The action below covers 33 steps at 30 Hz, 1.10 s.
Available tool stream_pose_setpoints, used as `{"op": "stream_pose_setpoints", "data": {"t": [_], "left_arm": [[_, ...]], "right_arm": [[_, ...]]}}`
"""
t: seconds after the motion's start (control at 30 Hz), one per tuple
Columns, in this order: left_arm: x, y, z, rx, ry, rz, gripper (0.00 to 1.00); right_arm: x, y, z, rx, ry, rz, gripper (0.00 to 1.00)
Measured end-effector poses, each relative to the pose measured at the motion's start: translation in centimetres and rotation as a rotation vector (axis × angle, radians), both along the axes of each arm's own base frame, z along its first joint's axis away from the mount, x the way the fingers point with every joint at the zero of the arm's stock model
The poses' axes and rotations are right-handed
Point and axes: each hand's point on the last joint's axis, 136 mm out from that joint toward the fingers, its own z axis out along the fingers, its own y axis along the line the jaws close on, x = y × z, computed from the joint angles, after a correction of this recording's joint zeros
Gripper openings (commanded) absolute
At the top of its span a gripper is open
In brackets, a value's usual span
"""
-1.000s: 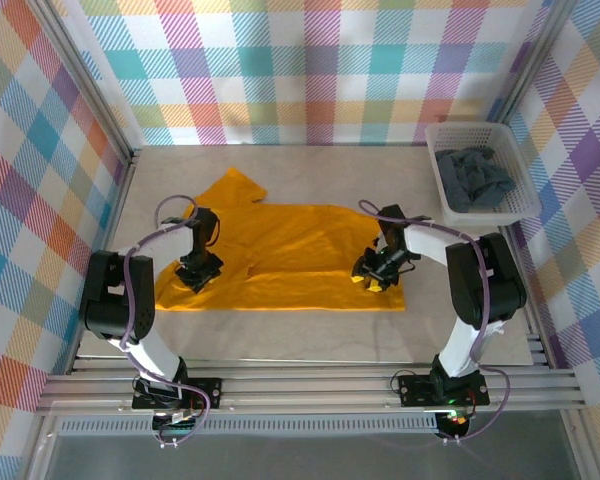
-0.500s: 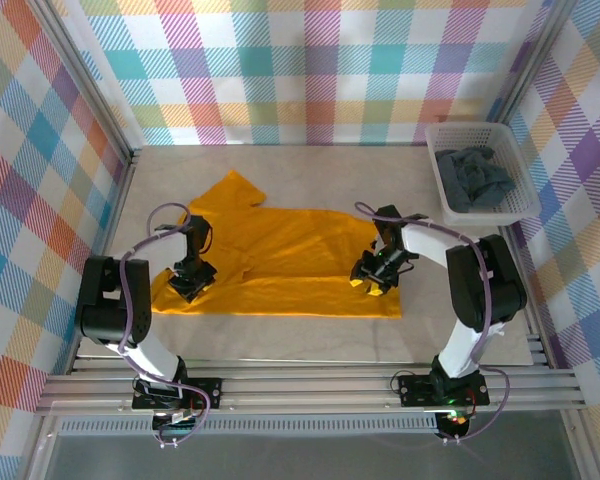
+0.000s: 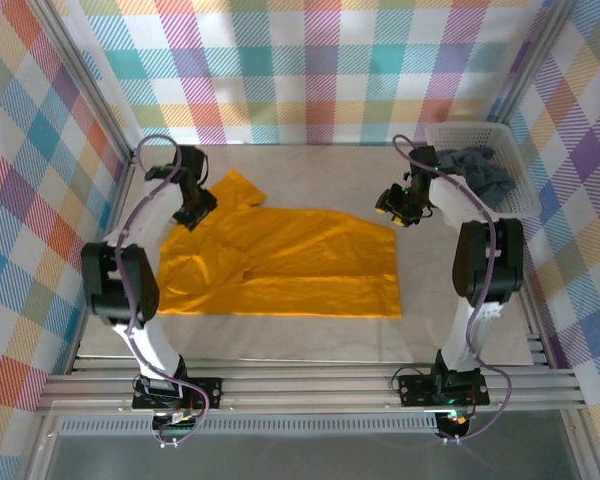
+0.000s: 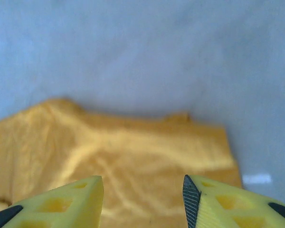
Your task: Fold and stack the t-shirts
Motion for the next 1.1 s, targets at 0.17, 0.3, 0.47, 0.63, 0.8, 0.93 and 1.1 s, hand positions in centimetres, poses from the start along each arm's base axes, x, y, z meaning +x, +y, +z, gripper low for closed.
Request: {"op": "stream_pose_setpoints", "data": {"t": [0.17,0.3,0.47,0.63,0.8,0.93,1.1], "left_arm": [[8.5,0.2,-1.6,0.051,-0.067,-0.054,0.53],[13.0,1.0,-3.2,0.085,-0.113,-0.076,0.56],[18.2,2.1,-4.5,0.119,-0.210,-0.094,0.62],[22.8,1.9,-6.3,0.123,-0.307,-0.109,0.68],[24.7,0.7,-9.3,0.130,-0.331,-0.142,0.69],[25.0,-0.4,-9.3,0.166,-0.339,-0.169,0.68],[23.8,-2.9,-9.8,0.216,-0.287,-0.235,0.65]], "right_arm": [[3.0,0.3,-2.7,-0.032,0.009,0.071,0.51],[2.8,0.3,-3.3,-0.035,0.032,0.095,0.51],[2.2,0.9,-3.1,-0.019,0.043,0.108,0.52],[0.9,1.6,-2.1,-0.002,0.048,0.115,0.52],[-0.6,2.5,-0.4,0.017,0.034,0.125,0.52],[-1.8,2.8,0.2,0.030,0.033,0.125,0.52],[-2.2,2.9,0.0,0.037,0.044,0.122,0.52]]}}
